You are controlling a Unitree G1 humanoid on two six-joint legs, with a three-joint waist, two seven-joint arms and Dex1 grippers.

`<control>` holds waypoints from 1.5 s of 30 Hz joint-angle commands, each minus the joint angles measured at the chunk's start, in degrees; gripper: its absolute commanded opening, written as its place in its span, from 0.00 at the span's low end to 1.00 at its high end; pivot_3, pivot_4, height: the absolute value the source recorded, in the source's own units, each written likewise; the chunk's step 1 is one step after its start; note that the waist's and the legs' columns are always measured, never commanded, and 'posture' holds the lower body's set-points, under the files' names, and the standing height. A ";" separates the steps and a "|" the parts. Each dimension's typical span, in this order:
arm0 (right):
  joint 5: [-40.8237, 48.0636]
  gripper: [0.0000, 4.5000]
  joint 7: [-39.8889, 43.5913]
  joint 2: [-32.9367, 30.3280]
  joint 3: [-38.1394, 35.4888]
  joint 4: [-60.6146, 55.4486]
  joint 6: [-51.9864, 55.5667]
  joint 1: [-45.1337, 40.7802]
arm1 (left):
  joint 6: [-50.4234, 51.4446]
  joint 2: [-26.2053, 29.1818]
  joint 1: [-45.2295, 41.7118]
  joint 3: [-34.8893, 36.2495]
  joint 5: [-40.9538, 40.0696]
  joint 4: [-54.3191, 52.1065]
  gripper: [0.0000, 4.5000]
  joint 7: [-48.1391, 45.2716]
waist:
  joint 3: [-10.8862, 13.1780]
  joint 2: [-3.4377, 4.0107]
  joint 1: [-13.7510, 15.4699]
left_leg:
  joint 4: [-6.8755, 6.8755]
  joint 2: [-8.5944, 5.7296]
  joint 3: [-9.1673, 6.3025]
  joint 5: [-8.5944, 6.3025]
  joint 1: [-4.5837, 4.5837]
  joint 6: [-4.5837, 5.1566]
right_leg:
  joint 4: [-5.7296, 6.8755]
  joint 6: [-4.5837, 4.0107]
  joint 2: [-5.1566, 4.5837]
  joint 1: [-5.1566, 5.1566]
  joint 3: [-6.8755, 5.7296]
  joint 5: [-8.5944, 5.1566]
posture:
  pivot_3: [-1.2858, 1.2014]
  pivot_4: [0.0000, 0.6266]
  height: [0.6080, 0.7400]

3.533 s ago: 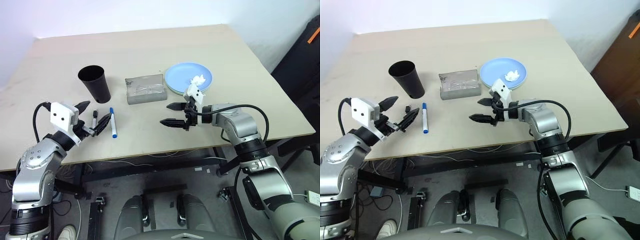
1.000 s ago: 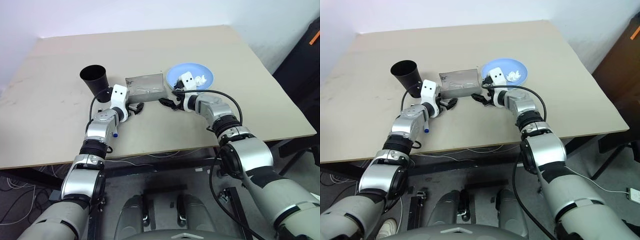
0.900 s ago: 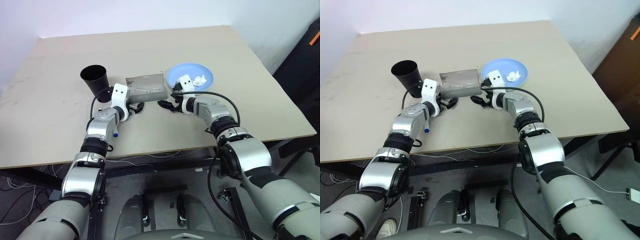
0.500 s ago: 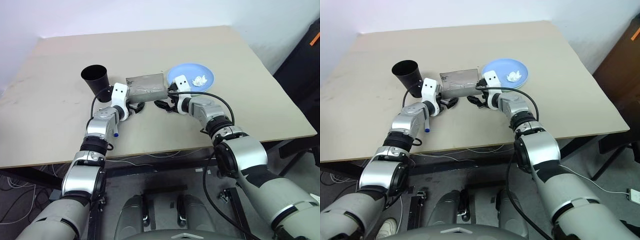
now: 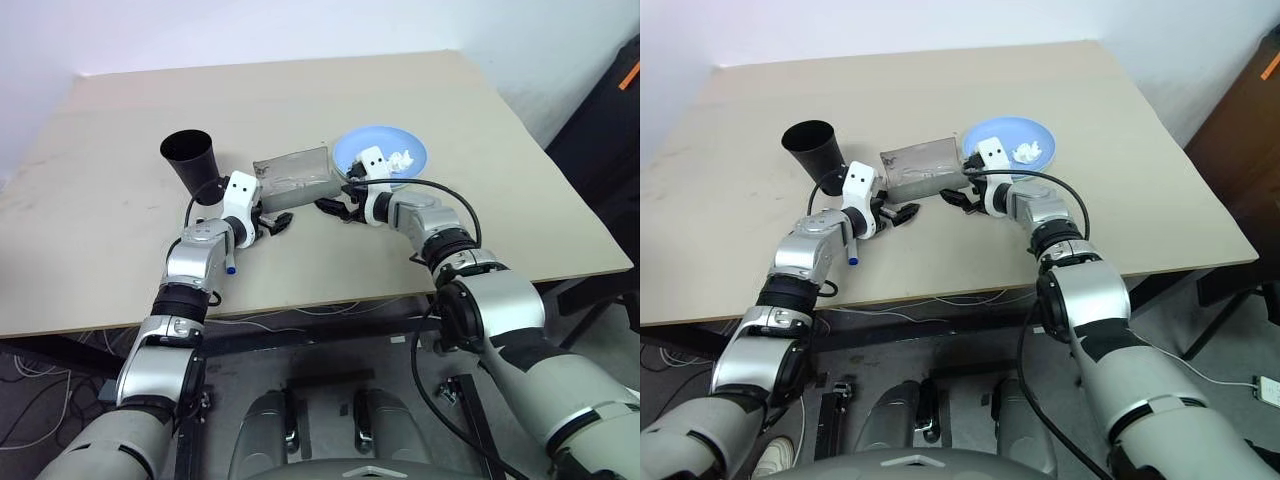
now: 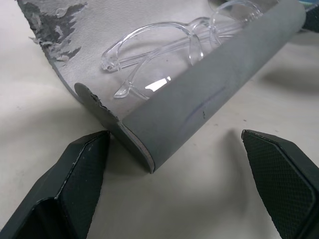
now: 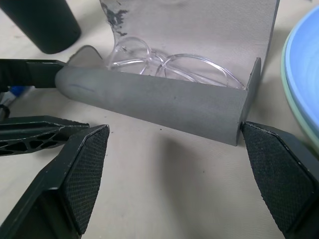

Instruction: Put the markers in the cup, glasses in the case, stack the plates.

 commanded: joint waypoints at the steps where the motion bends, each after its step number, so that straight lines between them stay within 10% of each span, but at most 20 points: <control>1: 0.38 0.99 6.10 -0.05 0.99 -5.57 0.64 -0.71 | 1.32 -0.10 0.84 -1.65 -0.63 -5.97 0.99 -2.38 | 0.00 0.00 -0.02 | 0.00 0.00 0.00 0.00 0.00 0.00 | 0.00 0.00 0.00 0.00 0.00 0.00 | 0.52 0.24 1.00; 11: 1.83 0.99 21.51 -6.60 9.10 -33.83 14.24 13.12 | 9.37 6.26 7.49 -0.77 -2.86 -22.67 0.99 -6.01 | 0.00 0.00 0.11 | -0.04 0.01 -0.03 0.00 -0.04 -0.01 | 0.01 -0.01 0.00 -0.08 0.00 0.00 | 0.52 0.24 1.00; 45: 9.09 0.99 24.67 -18.66 17.22 -70.63 31.65 30.82 | 23.11 12.97 21.76 1.35 -11.28 -48.97 0.99 -7.61 | 0.03 -0.05 0.41 | 0.01 0.01 -0.10 -0.02 -0.05 -0.04 | -0.05 -0.31 -0.04 -0.13 0.01 -0.10 | 0.52 0.24 1.00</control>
